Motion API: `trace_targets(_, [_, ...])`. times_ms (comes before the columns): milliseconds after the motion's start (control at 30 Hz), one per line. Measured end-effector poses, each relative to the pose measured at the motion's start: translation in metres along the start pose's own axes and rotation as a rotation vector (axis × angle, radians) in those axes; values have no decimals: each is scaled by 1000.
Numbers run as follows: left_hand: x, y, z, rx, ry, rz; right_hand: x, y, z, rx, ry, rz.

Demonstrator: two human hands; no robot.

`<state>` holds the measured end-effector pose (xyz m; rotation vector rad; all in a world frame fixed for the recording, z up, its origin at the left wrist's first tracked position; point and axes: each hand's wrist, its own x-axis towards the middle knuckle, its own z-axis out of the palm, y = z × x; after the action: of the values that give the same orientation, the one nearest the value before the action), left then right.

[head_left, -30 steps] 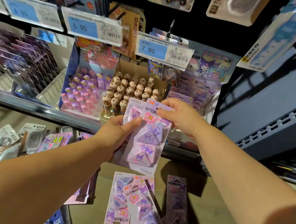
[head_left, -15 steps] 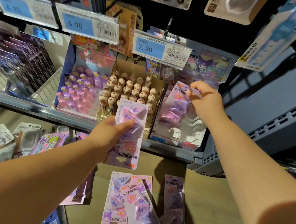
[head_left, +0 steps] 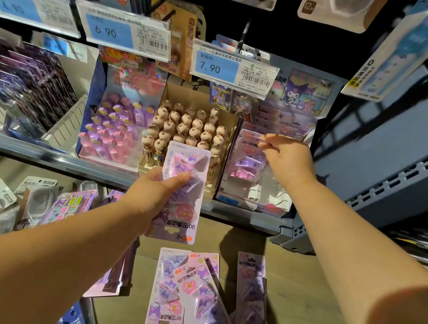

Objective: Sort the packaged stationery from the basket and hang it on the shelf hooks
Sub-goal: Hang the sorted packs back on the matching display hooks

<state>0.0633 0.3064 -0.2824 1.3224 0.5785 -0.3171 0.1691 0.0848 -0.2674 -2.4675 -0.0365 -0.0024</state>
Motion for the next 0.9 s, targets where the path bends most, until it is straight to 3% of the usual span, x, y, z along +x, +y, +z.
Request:
trace_targets(533, [-9, 5, 5, 38, 21, -9, 0, 1, 5, -15, 20, -10])
trace_targets(767, [-9, 5, 5, 47, 23, -12, 2, 4, 5, -40, -53, 1])
trace_targets(900, [-10, 6, 5, 39, 12, -14, -1, 8, 7, -116, -200, 35])
